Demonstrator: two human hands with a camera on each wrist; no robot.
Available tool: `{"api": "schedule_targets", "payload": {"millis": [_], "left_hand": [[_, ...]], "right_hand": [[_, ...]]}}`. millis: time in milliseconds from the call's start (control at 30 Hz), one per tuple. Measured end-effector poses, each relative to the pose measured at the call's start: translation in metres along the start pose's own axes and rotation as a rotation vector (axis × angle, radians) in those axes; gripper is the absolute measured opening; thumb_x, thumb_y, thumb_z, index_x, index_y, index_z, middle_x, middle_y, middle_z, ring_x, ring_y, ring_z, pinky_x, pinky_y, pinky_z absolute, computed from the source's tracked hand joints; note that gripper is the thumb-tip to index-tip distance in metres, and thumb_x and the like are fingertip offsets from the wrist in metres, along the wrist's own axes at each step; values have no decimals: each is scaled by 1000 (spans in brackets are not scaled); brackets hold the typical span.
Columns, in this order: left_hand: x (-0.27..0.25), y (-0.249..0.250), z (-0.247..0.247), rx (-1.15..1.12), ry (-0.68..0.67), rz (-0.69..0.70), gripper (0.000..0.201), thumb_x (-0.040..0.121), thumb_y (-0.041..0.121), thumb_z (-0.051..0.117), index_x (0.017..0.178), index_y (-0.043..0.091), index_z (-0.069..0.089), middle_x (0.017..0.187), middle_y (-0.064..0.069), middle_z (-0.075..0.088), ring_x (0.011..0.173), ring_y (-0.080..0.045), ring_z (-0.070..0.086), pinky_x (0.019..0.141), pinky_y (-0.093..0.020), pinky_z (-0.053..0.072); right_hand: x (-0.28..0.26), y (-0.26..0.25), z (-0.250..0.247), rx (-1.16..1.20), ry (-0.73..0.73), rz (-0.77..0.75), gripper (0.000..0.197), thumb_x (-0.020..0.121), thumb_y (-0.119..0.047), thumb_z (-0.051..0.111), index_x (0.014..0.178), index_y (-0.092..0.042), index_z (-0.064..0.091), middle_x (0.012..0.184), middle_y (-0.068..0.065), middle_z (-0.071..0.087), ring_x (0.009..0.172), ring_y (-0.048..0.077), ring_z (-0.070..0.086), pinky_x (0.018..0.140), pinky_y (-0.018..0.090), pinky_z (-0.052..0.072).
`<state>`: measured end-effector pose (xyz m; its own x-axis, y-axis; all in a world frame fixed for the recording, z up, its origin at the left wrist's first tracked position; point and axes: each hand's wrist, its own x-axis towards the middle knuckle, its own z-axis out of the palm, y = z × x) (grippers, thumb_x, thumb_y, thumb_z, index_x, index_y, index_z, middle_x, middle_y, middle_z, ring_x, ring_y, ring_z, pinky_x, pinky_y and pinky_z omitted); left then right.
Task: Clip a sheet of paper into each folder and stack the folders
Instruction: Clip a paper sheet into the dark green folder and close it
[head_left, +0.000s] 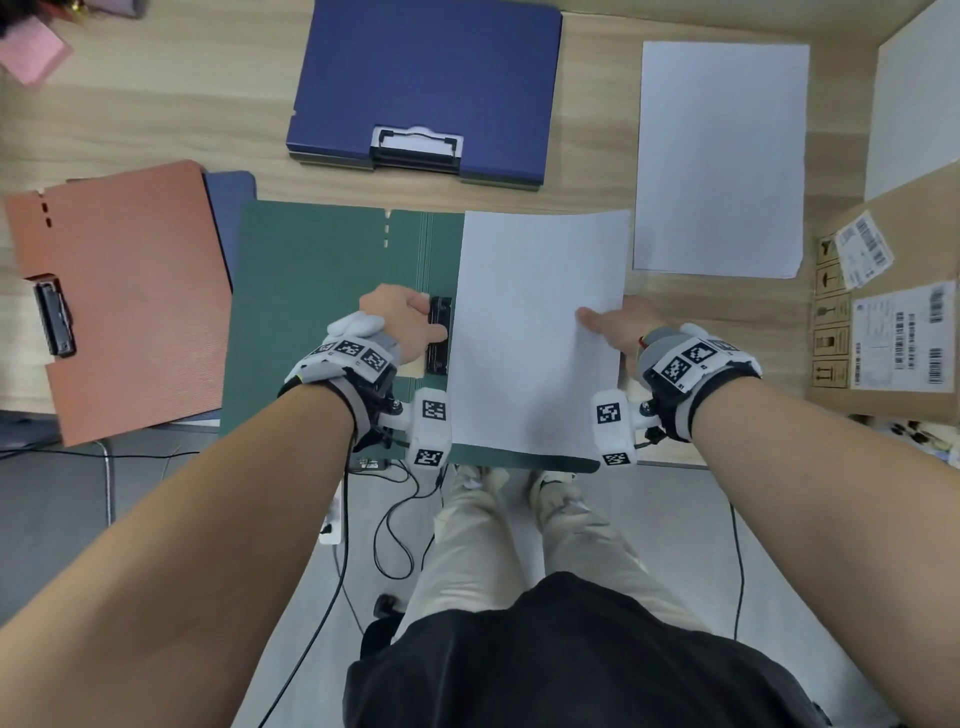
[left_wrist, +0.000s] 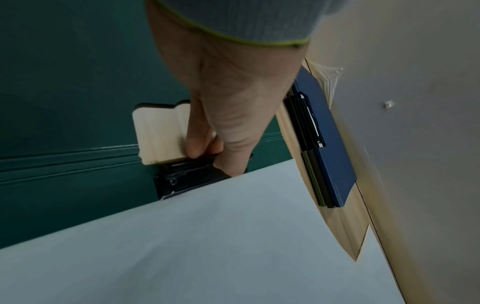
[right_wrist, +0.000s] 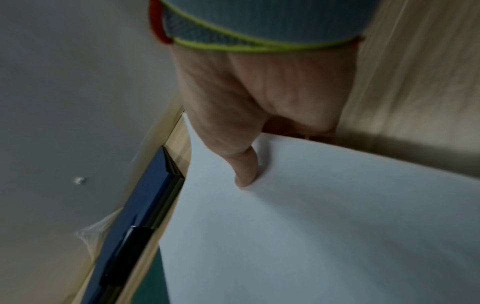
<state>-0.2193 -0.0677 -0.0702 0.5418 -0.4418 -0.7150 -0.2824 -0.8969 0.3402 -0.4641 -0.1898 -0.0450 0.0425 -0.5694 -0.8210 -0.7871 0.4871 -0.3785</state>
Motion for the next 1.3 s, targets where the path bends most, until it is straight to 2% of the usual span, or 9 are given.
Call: {"api": "schedule_targets", "payload": {"millis": [100, 200, 267, 400, 533, 733, 833, 1133, 1300], "left_hand": [[3, -2, 0, -42, -29, -1, 28, 71, 18, 85, 96, 21, 74, 104, -1, 75, 86, -24, 74, 88, -35, 59], [2, -3, -2, -98, -41, 2, 28, 65, 18, 86, 88, 25, 72, 100, -2, 76, 86, -24, 74, 87, -37, 60], [3, -5, -2, -116, -46, 7, 32, 66, 17, 86, 95, 21, 73, 98, -3, 76, 86, -25, 74, 86, -37, 60], [3, -4, -2, -97, -48, 23, 36, 71, 16, 84, 105, 17, 73, 99, -2, 76, 86, -23, 74, 87, -36, 60], [2, -4, -4, -107, -58, 18, 34, 70, 16, 84, 102, 19, 73, 97, -3, 76, 85, -25, 74, 87, -36, 60], [2, -4, -3, -124, -54, 16, 32, 70, 15, 85, 100, 19, 73, 93, -3, 76, 85, -24, 74, 86, -36, 60], [2, -3, -3, -125, -48, 14, 31, 70, 15, 85, 99, 19, 73, 92, -2, 75, 86, -22, 73, 87, -35, 60], [1, -2, -2, -88, -40, 28, 37, 72, 17, 84, 107, 16, 73, 92, -1, 76, 86, -20, 73, 88, -34, 59], [0, 0, -4, -84, -50, 6, 37, 68, 19, 86, 103, 20, 73, 90, 1, 75, 85, -21, 73, 86, -35, 60]], "right_hand": [[3, -8, 3, -45, -16, 13, 61, 93, -38, 62, 137, 0, 45, 139, 10, 53, 127, 32, 50, 102, 39, 40], [2, -12, 7, -69, -8, 24, 74, 91, -43, 63, 146, -3, 34, 149, 10, 43, 133, 31, 44, 105, 38, 38], [2, -13, 11, -87, 3, 34, 76, 91, -42, 63, 147, -2, 32, 150, 10, 41, 135, 31, 43, 104, 37, 36], [4, -14, 14, -121, 16, 33, 78, 91, -43, 63, 147, -1, 31, 150, 12, 40, 135, 32, 42, 104, 37, 36], [4, -16, 15, -111, 16, 40, 82, 88, -44, 66, 148, -2, 30, 151, 12, 40, 135, 33, 42, 107, 40, 38], [2, -17, 18, -128, 43, 37, 78, 91, -41, 64, 147, 2, 30, 151, 14, 39, 136, 31, 42, 101, 34, 38], [3, -17, 18, -120, 35, 53, 79, 89, -42, 66, 145, 2, 33, 149, 14, 42, 133, 32, 45, 101, 35, 39], [1, -22, 13, -104, 21, 82, 85, 89, -45, 65, 149, 1, 26, 153, 14, 36, 137, 31, 41, 101, 34, 38], [0, -23, 14, -135, 20, 68, 82, 88, -47, 65, 146, 3, 33, 148, 15, 44, 131, 31, 47, 95, 32, 40]]}}
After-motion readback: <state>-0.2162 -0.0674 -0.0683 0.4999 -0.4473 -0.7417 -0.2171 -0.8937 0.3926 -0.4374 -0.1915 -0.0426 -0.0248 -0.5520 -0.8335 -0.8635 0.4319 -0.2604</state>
